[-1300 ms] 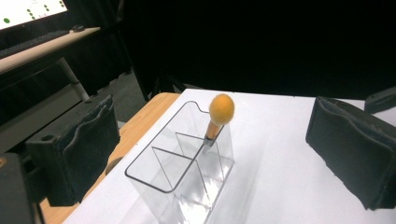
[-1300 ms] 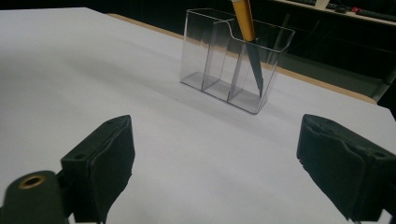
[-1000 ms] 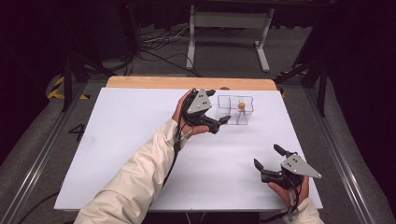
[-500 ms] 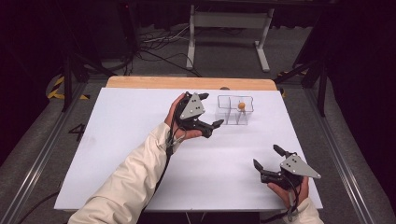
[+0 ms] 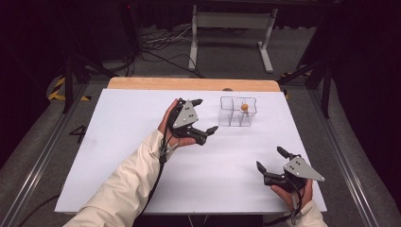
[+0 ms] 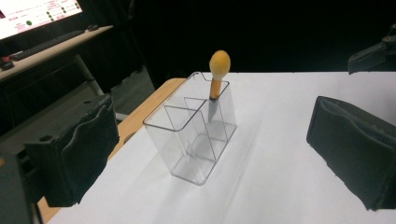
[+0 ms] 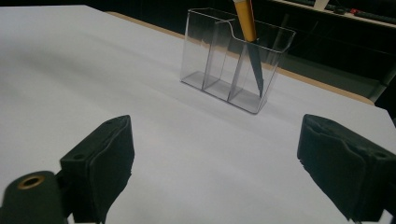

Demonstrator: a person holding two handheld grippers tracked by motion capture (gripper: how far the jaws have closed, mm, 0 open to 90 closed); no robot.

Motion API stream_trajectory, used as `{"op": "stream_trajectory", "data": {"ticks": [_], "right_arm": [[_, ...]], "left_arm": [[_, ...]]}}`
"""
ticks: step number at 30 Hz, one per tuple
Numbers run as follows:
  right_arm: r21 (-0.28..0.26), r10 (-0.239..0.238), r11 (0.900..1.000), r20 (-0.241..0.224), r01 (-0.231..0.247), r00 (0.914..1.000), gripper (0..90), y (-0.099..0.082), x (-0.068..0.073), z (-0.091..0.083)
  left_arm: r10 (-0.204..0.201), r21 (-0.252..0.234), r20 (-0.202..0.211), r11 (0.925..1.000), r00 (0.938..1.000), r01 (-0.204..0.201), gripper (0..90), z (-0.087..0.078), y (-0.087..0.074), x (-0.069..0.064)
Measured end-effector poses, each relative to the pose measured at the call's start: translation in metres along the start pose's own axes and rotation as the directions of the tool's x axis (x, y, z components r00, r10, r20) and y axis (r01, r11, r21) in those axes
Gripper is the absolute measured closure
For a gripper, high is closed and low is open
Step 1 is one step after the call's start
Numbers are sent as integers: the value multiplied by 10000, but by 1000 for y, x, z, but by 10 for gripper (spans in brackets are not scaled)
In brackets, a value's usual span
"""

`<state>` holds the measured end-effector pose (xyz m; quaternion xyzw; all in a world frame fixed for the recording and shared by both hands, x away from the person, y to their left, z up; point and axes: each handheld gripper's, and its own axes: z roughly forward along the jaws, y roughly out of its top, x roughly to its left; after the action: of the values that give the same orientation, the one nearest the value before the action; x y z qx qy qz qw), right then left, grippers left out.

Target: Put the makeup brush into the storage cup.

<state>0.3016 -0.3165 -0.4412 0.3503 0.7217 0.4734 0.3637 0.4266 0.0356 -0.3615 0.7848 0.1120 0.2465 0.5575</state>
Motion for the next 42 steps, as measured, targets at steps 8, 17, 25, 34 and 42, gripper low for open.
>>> {"op": "stream_trajectory", "data": {"ticks": [8,17,25,34,42], "right_arm": [[-39,-23,10000,47,23,10000,117,0,0,0],[-24,-44,10000,70,44,10000,117,1,1,-1],[-108,-22,9999,63,23,10000,116,1,1,-1],[-220,-49,9997,138,52,9999,118,3,2,-2],[-247,-121,9996,13,121,9999,118,5,4,1]], "left_arm": [[55,133,-241,9999,9997,-52,32,-12,-11,1],[39,153,-490,9999,9988,-31,34,-29,-20,2],[-134,292,-734,9995,9972,156,36,-50,-37,5],[-210,550,-946,9981,9953,263,41,-68,-52,5],[-328,794,-1061,9960,9938,414,43,-83,-65,2]]}}
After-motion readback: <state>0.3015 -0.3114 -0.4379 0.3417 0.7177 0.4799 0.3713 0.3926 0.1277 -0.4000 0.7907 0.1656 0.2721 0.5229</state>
